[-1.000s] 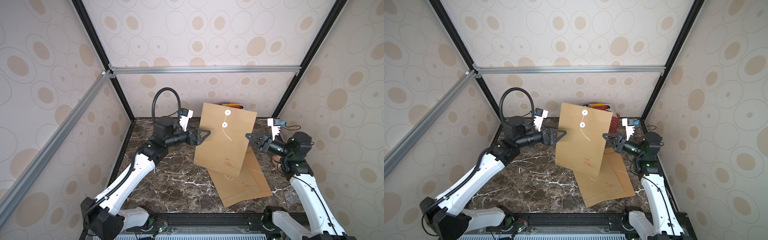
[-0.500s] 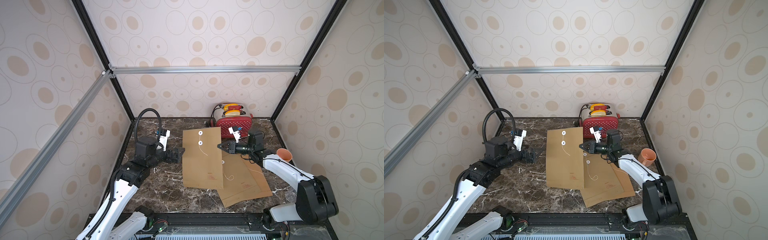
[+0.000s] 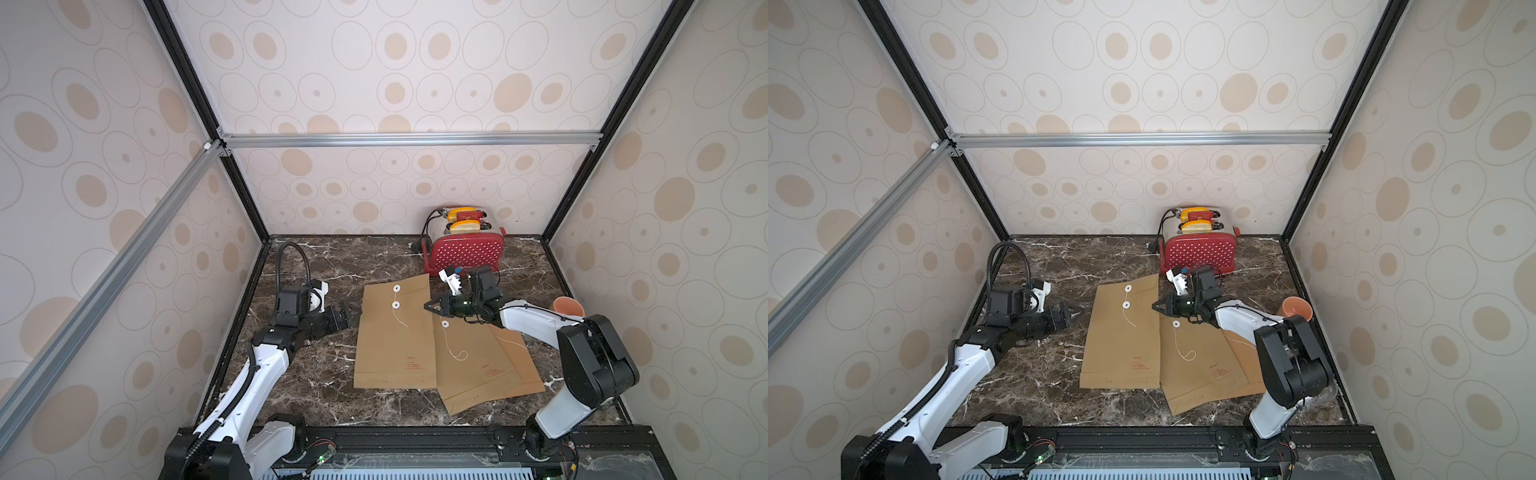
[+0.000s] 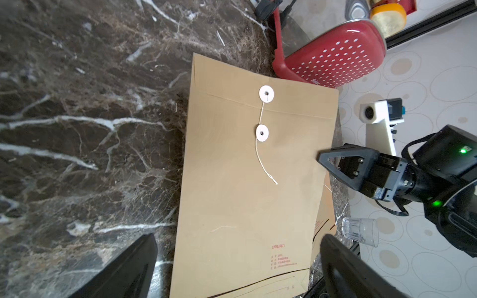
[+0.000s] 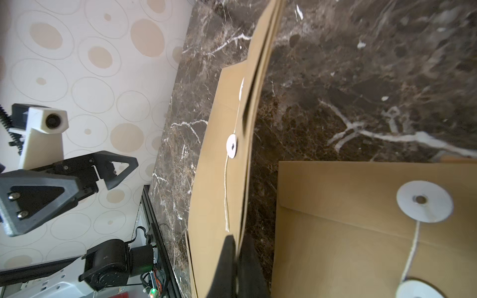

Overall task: Close the mouth of the file bag
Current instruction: Place the file bag at the center of the board.

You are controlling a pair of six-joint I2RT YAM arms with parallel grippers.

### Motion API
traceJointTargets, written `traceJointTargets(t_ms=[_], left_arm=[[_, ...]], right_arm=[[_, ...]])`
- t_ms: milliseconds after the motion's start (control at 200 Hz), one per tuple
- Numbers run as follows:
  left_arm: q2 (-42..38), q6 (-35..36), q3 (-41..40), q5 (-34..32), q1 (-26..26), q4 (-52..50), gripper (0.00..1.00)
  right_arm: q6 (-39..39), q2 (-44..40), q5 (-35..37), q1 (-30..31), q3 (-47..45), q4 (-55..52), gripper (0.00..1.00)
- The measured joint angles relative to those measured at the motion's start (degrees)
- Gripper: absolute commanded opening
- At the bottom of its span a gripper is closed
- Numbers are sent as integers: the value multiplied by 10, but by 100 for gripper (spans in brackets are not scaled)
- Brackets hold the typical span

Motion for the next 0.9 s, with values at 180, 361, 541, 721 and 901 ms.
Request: traceJointTargets(t_ms=[180, 361, 541, 721, 901], left_arm=[[-31, -30, -22, -28, 0, 24, 99], [-22, -67, -76, -41, 0, 62, 99], [-54, -51, -80, -91, 0, 29, 99], [-78, -33, -73, -98, 0, 6, 99], [-80, -22, -71, -100, 0, -11, 99]], right_arm=[[22, 63, 28, 45, 56, 5, 0], [62, 122, 69, 83, 98, 43, 0], [78, 206, 103, 126, 187, 49, 0], [98, 270, 116, 153, 247, 68, 0], [113, 316, 122, 160, 281, 81, 0]])
